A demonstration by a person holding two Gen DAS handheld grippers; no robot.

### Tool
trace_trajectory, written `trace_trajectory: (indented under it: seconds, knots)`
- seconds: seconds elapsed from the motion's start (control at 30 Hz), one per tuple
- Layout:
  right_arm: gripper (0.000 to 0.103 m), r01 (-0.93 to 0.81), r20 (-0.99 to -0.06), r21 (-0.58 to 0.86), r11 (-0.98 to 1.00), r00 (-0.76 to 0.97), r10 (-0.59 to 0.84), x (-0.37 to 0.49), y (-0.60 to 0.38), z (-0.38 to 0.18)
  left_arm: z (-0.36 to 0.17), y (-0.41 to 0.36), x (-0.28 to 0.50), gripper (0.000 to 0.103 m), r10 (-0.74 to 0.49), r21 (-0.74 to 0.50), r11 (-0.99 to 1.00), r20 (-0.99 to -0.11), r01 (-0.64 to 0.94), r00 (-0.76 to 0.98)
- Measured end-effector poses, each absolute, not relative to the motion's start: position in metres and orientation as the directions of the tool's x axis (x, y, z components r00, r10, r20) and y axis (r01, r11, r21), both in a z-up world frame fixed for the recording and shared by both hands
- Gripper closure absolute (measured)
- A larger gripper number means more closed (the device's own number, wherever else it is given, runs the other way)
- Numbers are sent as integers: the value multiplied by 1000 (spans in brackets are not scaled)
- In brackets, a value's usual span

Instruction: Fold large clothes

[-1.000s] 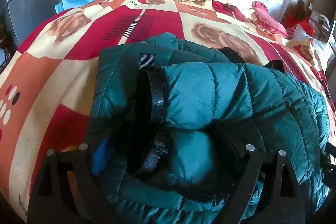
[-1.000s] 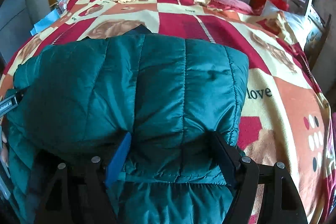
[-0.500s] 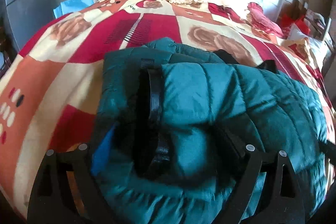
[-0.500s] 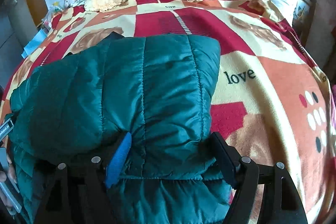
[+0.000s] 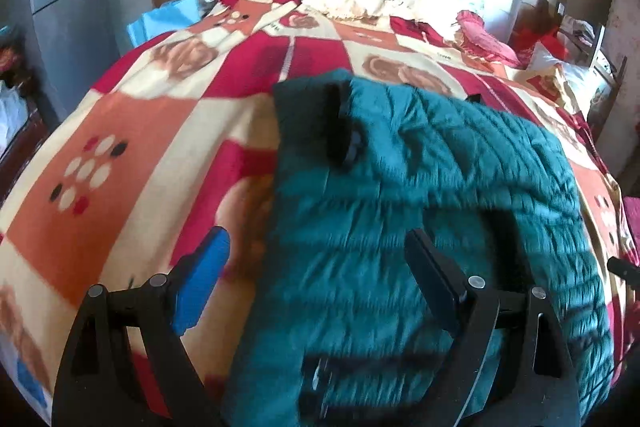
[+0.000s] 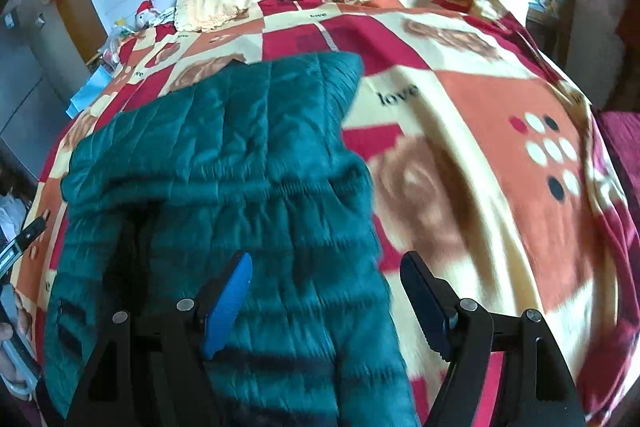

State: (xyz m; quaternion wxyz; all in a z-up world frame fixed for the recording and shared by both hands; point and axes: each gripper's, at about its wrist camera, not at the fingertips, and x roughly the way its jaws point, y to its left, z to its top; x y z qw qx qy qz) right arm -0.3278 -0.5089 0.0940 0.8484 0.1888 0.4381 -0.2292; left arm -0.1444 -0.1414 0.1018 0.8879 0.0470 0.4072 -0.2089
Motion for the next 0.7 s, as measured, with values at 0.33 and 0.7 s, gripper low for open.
trace_trajectory:
  seconds: [0.33, 0.7]
  knots:
    - [29, 510, -806, 120, 852, 551, -217, -387, -465, 103, 105, -104, -217, 14, -294, -28, 918, -717, 395, 632]
    - [29, 388, -827, 39, 921, 529, -188, -440, -423, 109, 101, -71, -256, 14, -304, -71, 925, -727, 373, 616]
